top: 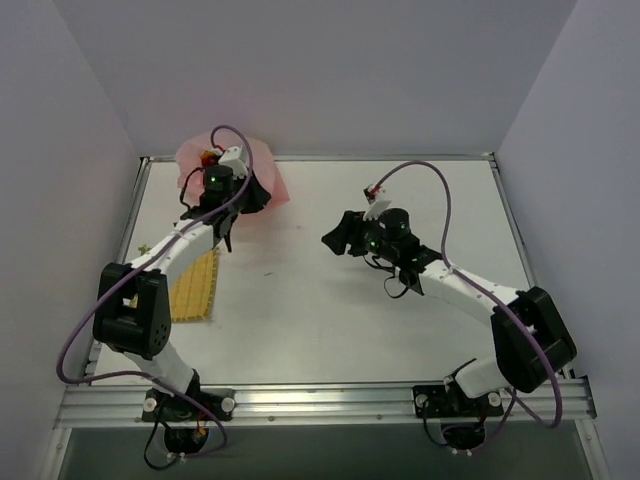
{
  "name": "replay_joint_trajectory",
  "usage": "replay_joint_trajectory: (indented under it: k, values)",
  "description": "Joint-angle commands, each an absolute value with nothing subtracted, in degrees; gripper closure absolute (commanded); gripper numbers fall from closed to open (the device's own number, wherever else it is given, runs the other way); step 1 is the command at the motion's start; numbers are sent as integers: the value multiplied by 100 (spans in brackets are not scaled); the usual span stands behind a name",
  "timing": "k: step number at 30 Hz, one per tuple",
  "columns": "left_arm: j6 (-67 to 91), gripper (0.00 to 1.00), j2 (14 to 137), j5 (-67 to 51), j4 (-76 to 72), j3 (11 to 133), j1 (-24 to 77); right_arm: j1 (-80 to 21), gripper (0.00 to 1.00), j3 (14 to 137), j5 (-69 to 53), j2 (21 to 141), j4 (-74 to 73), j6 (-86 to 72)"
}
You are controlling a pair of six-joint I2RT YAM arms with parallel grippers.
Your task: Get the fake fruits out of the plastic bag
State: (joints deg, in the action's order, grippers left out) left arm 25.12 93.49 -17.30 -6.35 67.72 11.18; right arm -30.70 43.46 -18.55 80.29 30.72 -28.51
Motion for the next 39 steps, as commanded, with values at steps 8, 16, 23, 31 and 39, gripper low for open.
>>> replay_joint_trajectory:
  k: [8, 16, 23, 31, 39]
  values:
    - [3402, 47, 9818, -1635, -1706, 7224, 2092, -3243, 24, 5370, -1811, 9096, 3841, -3059]
    - [2321, 16, 8105, -889, 61, 7462, 1225, -3471, 10, 5870, -1389, 9614, 3929, -3015]
    - [2716, 5, 8031, -456, 650, 7233, 28, -3875, 2, 6626, -1020, 10335, 4000, -2892]
    - [2013, 4, 9763, -2028, 967, 8384, -448, -4201, 0, 8233, -720, 11249, 3218, -2497]
    - [2021, 6, 10845, -2803, 643, 9097, -466, -4219, 0, 10001, -18, 12427, 2119, -1960]
